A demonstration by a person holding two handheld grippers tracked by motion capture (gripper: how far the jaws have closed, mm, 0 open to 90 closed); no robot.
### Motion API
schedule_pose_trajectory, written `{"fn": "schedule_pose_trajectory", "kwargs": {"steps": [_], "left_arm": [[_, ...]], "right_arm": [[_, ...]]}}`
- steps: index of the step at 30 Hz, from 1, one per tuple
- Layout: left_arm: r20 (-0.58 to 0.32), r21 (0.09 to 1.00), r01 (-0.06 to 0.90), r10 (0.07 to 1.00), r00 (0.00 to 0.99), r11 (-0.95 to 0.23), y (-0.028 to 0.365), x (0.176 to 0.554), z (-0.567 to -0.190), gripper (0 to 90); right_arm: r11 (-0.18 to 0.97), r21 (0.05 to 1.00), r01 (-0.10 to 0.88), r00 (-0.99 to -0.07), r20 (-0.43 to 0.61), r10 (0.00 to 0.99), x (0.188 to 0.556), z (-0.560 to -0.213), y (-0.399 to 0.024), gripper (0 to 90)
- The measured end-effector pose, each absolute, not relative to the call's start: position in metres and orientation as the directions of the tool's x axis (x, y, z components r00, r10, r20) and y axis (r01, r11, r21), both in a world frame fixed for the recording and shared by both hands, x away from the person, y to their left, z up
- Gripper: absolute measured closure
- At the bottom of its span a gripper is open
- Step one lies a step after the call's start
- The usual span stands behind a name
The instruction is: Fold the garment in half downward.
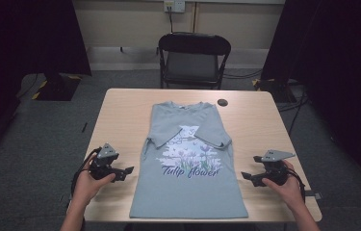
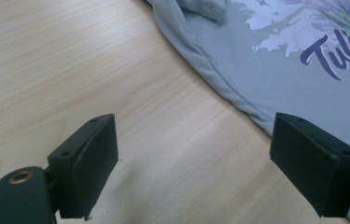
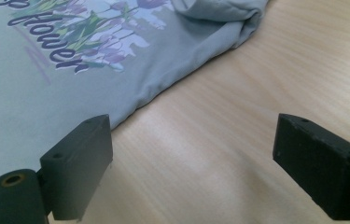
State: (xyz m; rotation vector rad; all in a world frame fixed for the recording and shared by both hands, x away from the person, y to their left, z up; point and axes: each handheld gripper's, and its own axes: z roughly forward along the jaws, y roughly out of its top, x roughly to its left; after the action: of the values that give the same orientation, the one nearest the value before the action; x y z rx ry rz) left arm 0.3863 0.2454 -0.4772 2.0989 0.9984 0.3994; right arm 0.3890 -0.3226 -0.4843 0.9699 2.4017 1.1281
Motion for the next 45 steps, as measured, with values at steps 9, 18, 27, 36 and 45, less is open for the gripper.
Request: {"fn": "schedule_pose_trajectory", "kwargs": {"steps": [9, 18, 27, 36, 45], "left_arm": [[-0.060, 0.764, 0.526, 0.770, 0.635, -0.374, 0.242, 0.401, -0.470, 15.0], [-0.065, 0.769, 0.522, 0.767, 0.638, -0.369, 0.234, 0.414, -0.464, 15.1], [-0.059, 0.765, 0.521, 0.764, 0.642, -0.378, 0.224, 0.430, -0.459, 15.5], [-0.050, 0.762, 0.516, 0.760, 0.648, -0.391, 0.212, 0.444, -0.453, 15.7], [-0.065, 0.766, 0.519, 0.758, 0.649, -0.380, 0.204, 0.457, -0.453, 15.7]], "right_arm": [[0.451, 0.768, 0.454, -0.710, 0.007, 0.704, 0.403, -0.480, -0.319, 11.2], [0.435, 0.773, 0.461, -0.695, 0.010, 0.719, 0.417, -0.475, -0.317, 11.2], [0.425, 0.773, 0.471, -0.696, 0.030, 0.717, 0.432, -0.472, -0.313, 11.2], [0.414, 0.774, 0.479, -0.683, 0.033, 0.729, 0.444, -0.465, -0.312, 11.2], [0.403, 0.777, 0.482, -0.666, 0.027, 0.745, 0.453, -0.465, -0.307, 11.2]]}}
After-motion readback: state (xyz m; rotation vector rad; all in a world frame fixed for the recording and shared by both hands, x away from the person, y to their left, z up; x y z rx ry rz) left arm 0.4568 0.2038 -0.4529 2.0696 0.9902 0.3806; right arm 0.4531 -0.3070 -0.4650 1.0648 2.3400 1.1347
